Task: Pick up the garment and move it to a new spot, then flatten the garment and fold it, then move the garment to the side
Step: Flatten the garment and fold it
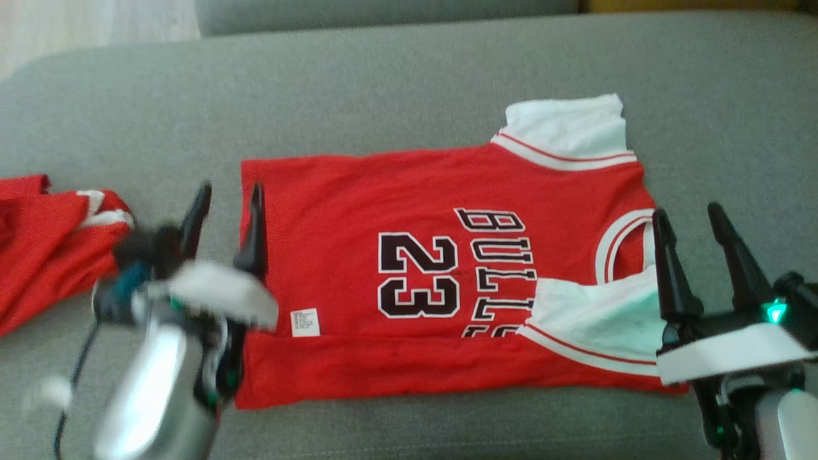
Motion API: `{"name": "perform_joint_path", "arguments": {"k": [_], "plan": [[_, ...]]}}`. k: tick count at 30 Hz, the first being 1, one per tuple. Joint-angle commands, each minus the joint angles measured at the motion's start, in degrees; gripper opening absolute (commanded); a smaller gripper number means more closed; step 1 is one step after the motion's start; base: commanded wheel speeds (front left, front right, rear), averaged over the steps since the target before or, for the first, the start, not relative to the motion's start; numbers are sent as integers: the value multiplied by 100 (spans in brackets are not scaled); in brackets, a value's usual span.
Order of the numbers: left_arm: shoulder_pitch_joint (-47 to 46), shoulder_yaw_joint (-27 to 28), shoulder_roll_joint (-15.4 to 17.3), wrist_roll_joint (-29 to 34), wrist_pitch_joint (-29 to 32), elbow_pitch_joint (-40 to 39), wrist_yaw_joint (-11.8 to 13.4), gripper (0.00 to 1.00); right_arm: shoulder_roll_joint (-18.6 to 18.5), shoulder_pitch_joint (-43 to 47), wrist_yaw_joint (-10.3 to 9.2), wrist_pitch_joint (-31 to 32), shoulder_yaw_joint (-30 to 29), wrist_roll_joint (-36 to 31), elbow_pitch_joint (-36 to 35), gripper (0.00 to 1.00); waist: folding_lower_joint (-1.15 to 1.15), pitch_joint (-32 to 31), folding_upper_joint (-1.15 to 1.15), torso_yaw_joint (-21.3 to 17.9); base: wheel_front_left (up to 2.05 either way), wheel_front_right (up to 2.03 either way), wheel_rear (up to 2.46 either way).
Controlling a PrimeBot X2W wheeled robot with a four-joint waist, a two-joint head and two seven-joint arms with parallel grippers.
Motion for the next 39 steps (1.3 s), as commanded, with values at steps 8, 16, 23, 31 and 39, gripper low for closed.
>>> {"name": "perform_joint_path", "arguments": {"k": [8, 16, 23, 31, 39], "plan": [[-1958, 328, -77, -379, 211, 1901, -498, 100, -57, -660, 43, -62, 223, 43, -97, 100, 0, 727, 0, -225, 0, 0, 0], [-3070, 438, -190, -598, 371, 4056, -687, 100, -51, -884, 43, -129, 212, 76, 76, 100, 0, 1043, 0, -315, 0, 0, 0], [-3477, 343, -371, -672, 291, 5035, -1042, 0, -24, -948, 43, -158, 106, 98, 202, 100, 0, 1061, 0, -290, 0, 0, 0], [-3816, 218, -503, -621, -114, 5563, -1201, 0, -227, -1687, 43, -66, -196, 289, 773, 100, 0, 1046, 0, -217, 0, 0, 0], [-4280, 52, -762, -606, -314, 5783, -1320, 0, -767, -3490, 43, 293, -220, 728, 2533, 100, 0, 1364, 0, 105, 0, 0, 0]]}}
